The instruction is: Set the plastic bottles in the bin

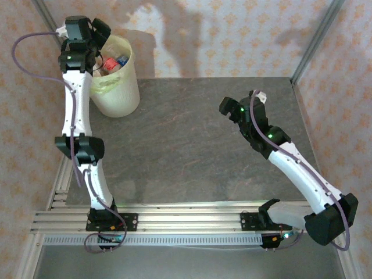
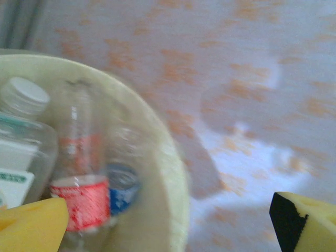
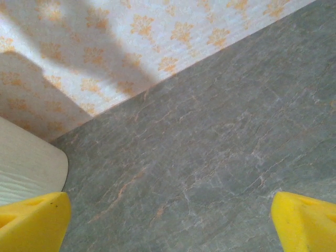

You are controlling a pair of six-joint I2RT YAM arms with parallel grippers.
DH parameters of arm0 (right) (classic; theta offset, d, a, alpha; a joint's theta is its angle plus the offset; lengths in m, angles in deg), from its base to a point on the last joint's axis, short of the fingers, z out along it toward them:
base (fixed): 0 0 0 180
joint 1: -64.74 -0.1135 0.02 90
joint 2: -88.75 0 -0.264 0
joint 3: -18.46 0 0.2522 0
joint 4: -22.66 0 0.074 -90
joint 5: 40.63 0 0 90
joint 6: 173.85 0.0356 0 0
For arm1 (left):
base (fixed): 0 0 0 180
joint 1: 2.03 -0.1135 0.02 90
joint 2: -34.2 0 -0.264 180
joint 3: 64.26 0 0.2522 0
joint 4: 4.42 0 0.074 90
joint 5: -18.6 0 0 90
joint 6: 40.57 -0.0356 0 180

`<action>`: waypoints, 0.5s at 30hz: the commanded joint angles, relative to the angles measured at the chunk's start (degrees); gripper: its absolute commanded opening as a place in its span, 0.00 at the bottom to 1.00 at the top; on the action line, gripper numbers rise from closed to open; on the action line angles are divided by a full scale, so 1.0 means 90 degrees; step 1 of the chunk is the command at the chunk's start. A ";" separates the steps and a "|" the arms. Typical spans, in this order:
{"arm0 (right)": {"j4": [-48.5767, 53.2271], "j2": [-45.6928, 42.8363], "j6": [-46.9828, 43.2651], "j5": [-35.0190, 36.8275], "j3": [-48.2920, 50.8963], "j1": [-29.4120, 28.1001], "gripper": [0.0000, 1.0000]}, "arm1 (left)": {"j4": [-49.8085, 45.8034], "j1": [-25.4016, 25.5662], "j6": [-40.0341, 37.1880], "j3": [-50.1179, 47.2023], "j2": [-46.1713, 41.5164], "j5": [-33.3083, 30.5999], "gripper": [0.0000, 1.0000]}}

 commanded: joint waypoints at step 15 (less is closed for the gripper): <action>-0.1671 -0.1498 -0.2053 0.3347 0.2594 0.1000 0.99 | 0.4695 0.0573 -0.2018 -0.9344 -0.5957 0.0329 1.00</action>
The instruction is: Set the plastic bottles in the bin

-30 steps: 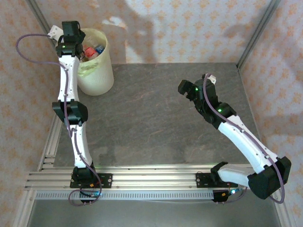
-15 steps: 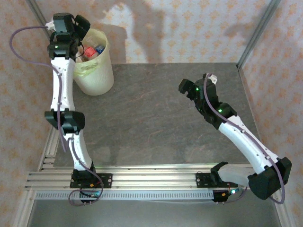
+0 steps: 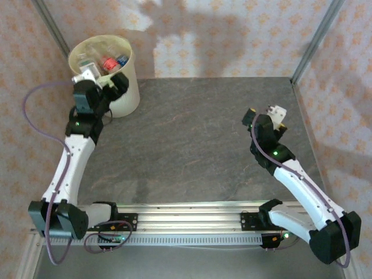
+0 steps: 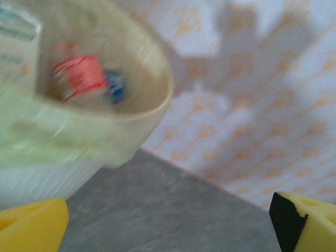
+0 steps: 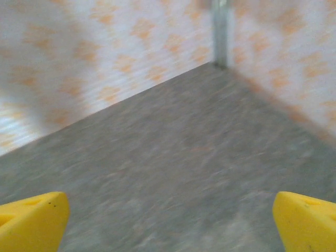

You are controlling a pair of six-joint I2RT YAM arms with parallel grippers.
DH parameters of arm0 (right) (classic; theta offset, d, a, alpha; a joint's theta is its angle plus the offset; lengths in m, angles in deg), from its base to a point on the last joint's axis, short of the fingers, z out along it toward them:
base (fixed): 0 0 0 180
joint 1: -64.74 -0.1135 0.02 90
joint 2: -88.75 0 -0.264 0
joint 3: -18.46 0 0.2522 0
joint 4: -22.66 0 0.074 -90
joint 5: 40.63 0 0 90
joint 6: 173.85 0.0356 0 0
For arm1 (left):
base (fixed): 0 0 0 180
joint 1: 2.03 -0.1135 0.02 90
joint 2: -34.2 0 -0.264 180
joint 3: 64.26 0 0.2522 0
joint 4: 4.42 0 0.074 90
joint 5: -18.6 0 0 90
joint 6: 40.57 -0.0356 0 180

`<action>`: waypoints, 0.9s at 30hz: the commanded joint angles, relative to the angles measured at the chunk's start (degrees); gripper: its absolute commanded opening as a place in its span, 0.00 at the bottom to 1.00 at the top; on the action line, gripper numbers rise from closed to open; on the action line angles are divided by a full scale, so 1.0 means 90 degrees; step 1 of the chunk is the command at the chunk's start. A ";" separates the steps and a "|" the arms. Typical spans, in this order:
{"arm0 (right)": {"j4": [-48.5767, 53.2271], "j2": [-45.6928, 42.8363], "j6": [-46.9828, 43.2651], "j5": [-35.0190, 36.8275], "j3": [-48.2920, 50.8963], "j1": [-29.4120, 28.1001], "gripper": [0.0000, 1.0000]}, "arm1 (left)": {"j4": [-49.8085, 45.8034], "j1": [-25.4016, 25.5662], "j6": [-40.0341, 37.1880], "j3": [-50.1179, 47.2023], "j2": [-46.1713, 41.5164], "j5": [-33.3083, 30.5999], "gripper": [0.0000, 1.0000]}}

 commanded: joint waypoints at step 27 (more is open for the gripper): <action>-0.4798 0.2359 -0.2232 -0.3125 0.2275 0.2766 0.99 | 0.4118 -0.0021 -0.2809 -0.3939 0.1580 -0.2294 1.00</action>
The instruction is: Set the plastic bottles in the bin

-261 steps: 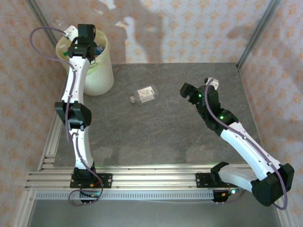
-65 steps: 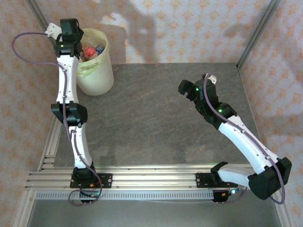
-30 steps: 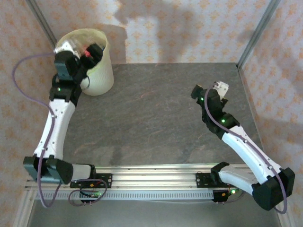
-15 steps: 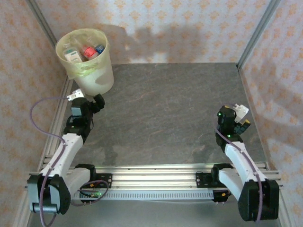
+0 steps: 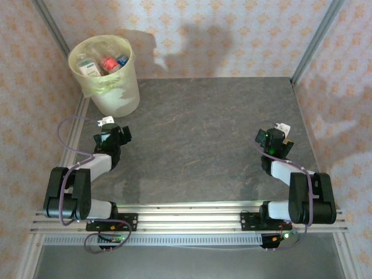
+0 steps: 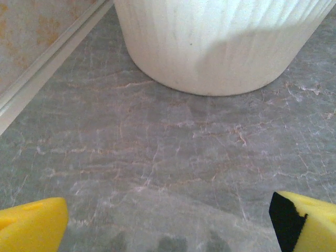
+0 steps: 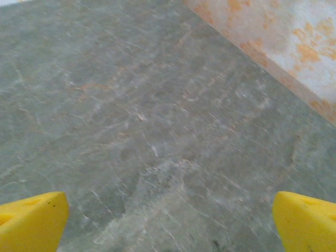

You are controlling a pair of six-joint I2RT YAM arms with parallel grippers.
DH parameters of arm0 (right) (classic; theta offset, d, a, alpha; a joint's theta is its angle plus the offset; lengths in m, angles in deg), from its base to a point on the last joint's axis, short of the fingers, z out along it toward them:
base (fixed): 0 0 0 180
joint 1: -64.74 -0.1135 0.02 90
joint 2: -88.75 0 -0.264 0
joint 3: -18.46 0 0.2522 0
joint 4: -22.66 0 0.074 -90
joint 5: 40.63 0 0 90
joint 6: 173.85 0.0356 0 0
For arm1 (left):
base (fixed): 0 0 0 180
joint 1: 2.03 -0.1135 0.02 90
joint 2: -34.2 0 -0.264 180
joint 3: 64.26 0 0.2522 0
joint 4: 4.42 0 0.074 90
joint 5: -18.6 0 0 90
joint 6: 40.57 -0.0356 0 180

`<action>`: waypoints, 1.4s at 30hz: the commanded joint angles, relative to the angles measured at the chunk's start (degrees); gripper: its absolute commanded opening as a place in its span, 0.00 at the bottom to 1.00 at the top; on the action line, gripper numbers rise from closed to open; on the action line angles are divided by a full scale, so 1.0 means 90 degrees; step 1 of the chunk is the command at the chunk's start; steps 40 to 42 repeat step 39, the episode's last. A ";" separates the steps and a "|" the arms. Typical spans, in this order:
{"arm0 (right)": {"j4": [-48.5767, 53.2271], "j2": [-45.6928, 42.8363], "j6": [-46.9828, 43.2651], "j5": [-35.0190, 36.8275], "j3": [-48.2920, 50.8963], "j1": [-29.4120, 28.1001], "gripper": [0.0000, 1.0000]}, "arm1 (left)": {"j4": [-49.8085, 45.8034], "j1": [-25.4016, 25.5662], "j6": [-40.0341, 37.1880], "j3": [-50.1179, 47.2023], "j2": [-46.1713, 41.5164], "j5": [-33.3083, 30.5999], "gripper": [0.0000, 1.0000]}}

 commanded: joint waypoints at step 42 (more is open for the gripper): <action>-0.1952 0.1308 -0.0224 -0.0989 -0.0105 -0.0344 0.99 | 0.2461 0.0594 -0.0677 -0.0643 0.0641 -0.0958 1.00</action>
